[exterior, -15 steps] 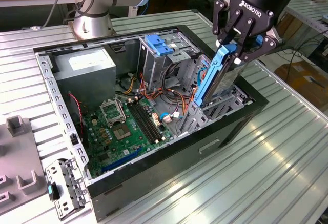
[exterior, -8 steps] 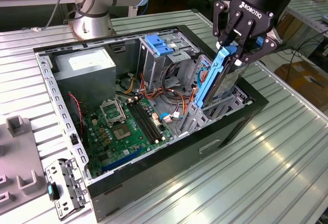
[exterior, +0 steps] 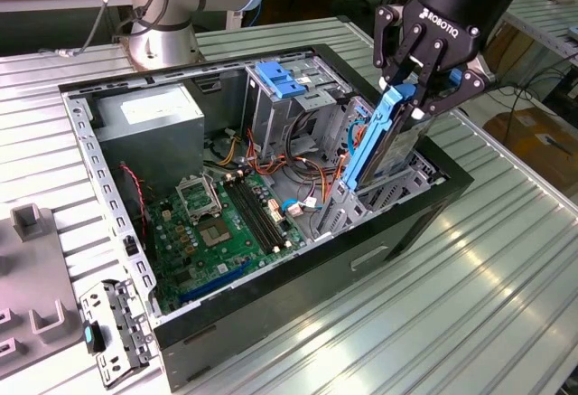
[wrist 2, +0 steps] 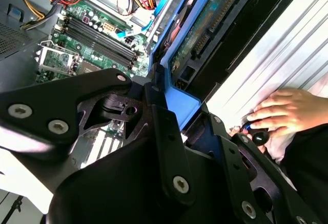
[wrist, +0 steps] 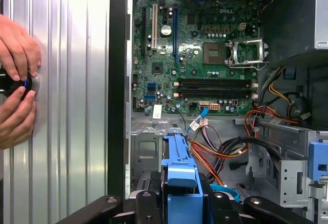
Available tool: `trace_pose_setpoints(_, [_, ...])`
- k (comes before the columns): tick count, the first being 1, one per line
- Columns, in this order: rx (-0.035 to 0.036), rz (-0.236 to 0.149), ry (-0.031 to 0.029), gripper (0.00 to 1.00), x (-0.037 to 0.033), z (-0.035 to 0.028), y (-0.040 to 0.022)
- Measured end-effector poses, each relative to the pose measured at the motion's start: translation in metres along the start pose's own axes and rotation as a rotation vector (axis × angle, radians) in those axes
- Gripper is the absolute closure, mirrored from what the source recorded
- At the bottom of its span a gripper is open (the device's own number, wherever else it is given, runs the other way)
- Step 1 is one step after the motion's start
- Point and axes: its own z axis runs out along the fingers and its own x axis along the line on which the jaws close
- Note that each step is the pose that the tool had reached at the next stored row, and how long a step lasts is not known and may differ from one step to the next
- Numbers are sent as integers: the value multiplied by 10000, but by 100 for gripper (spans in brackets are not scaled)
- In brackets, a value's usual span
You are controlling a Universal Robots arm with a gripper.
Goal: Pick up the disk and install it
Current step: 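Insert the disk into the insertion slot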
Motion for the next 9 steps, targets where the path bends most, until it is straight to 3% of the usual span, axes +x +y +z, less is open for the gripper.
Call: trace_pose_setpoints(9, [-1,1,11,62,0,0,0])
